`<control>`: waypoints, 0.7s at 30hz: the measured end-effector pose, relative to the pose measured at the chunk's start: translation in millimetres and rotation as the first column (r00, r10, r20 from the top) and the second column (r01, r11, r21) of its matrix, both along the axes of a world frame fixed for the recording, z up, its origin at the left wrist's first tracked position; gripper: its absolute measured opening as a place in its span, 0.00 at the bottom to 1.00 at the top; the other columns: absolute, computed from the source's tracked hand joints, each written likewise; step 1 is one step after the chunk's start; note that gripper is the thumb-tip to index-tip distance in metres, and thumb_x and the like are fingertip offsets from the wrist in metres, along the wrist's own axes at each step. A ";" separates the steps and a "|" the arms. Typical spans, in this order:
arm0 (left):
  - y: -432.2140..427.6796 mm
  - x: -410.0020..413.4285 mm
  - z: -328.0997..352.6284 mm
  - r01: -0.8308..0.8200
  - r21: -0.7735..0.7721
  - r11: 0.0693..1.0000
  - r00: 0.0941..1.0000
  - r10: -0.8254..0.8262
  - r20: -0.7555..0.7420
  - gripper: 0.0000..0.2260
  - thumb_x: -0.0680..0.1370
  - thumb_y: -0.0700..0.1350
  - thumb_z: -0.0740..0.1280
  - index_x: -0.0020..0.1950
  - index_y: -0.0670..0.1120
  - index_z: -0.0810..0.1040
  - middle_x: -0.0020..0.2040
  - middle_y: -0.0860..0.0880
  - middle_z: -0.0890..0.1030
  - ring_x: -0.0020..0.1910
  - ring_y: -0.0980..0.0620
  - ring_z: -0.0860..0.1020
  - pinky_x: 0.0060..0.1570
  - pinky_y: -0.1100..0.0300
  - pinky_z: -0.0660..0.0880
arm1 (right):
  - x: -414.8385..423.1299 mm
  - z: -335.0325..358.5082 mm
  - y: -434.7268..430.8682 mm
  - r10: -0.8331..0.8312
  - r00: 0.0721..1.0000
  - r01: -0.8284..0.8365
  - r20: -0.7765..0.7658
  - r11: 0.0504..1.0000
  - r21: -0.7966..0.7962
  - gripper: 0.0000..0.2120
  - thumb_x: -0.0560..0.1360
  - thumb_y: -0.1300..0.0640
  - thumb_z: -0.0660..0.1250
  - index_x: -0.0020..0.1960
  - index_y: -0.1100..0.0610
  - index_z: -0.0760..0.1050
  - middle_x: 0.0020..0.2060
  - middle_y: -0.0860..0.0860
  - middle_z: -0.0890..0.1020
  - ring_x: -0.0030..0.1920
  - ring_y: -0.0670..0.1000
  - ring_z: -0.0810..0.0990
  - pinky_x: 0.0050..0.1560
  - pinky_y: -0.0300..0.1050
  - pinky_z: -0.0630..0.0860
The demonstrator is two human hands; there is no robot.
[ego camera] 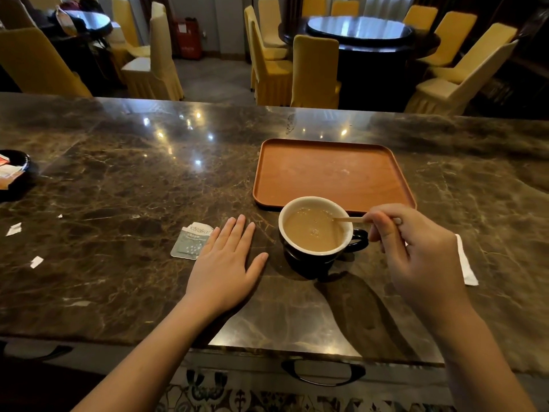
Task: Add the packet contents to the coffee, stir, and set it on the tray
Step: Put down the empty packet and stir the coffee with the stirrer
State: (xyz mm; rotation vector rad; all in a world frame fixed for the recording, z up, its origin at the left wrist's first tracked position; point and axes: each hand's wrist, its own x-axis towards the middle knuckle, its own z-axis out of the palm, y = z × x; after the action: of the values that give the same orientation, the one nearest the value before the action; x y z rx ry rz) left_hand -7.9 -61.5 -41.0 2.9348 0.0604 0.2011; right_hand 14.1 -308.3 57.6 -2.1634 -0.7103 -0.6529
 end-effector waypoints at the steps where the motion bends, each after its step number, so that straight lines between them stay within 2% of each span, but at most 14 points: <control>1: -0.2 0.0 0.2 0.001 0.001 1.000 1.000 -0.001 0.000 0.30 0.75 0.63 0.42 0.74 0.51 0.45 0.76 0.51 0.46 0.74 0.56 0.41 0.70 0.59 0.36 | -0.2 -0.5 -0.8 -0.010 1.000 0.010 -0.002 1.000 -0.001 0.09 0.77 0.58 0.61 0.47 0.62 0.78 0.36 0.49 0.77 0.35 0.44 0.75 0.38 0.28 0.70; 6: -0.2 -0.1 0.3 0.002 -0.001 1.000 1.000 -0.002 -0.011 0.30 0.75 0.63 0.43 0.74 0.51 0.45 0.76 0.51 0.45 0.74 0.56 0.41 0.70 0.59 0.36 | -6.6 0.3 -5.7 -0.027 1.000 0.027 -0.007 1.000 0.000 0.14 0.77 0.55 0.56 0.52 0.62 0.77 0.37 0.48 0.78 0.36 0.43 0.77 0.38 0.30 0.72; 8: -0.1 -0.1 0.4 0.002 0.001 1.000 1.000 -0.002 -0.012 0.30 0.75 0.63 0.43 0.74 0.51 0.45 0.76 0.51 0.45 0.74 0.56 0.41 0.69 0.59 0.35 | -9.2 1.6 -5.7 -0.009 1.000 0.010 -0.007 1.000 0.017 0.14 0.77 0.56 0.57 0.53 0.62 0.77 0.37 0.48 0.78 0.37 0.41 0.77 0.37 0.31 0.73; 12: 0.6 -0.3 0.5 0.003 0.009 1.000 1.000 -0.002 -0.012 0.30 0.75 0.64 0.42 0.74 0.51 0.45 0.76 0.51 0.45 0.73 0.57 0.41 0.69 0.59 0.35 | -10.4 0.6 -8.2 -0.012 0.999 0.012 -0.030 1.000 0.011 0.11 0.77 0.56 0.59 0.50 0.60 0.77 0.35 0.50 0.78 0.35 0.44 0.78 0.36 0.37 0.74; 14: 1.0 -0.7 0.4 0.002 0.010 1.000 1.000 -0.002 -0.009 0.31 0.75 0.64 0.41 0.74 0.51 0.45 0.76 0.51 0.45 0.73 0.57 0.41 0.69 0.59 0.36 | -11.2 -0.8 -12.4 -0.030 0.998 0.031 -0.056 0.999 0.020 0.09 0.78 0.57 0.60 0.50 0.59 0.77 0.34 0.49 0.79 0.34 0.45 0.78 0.36 0.36 0.74; 17: 0.8 0.3 0.3 0.004 0.007 1.000 1.000 -0.004 -0.004 0.31 0.74 0.64 0.41 0.74 0.51 0.45 0.76 0.51 0.45 0.71 0.59 0.39 0.69 0.59 0.36 | -14.6 -1.2 -20.7 -0.037 0.992 0.043 -0.117 0.998 0.047 0.10 0.75 0.57 0.61 0.51 0.57 0.78 0.36 0.46 0.80 0.39 0.45 0.79 0.38 0.33 0.76; 21: 0.4 1.0 -0.5 0.007 0.010 1.000 1.000 -0.007 -0.004 0.31 0.74 0.64 0.40 0.74 0.51 0.45 0.76 0.51 0.45 0.70 0.60 0.38 0.69 0.59 0.35 | -19.4 -3.2 -34.4 -0.057 0.977 0.066 -0.206 0.997 0.034 0.10 0.73 0.61 0.65 0.52 0.55 0.80 0.38 0.45 0.82 0.39 0.45 0.81 0.40 0.36 0.78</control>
State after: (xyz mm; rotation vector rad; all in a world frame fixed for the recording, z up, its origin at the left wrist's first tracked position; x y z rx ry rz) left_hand -6.9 -61.1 -41.5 2.9452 0.0498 0.1953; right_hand -5.3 -342.7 54.5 -2.1831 -0.5178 -0.4631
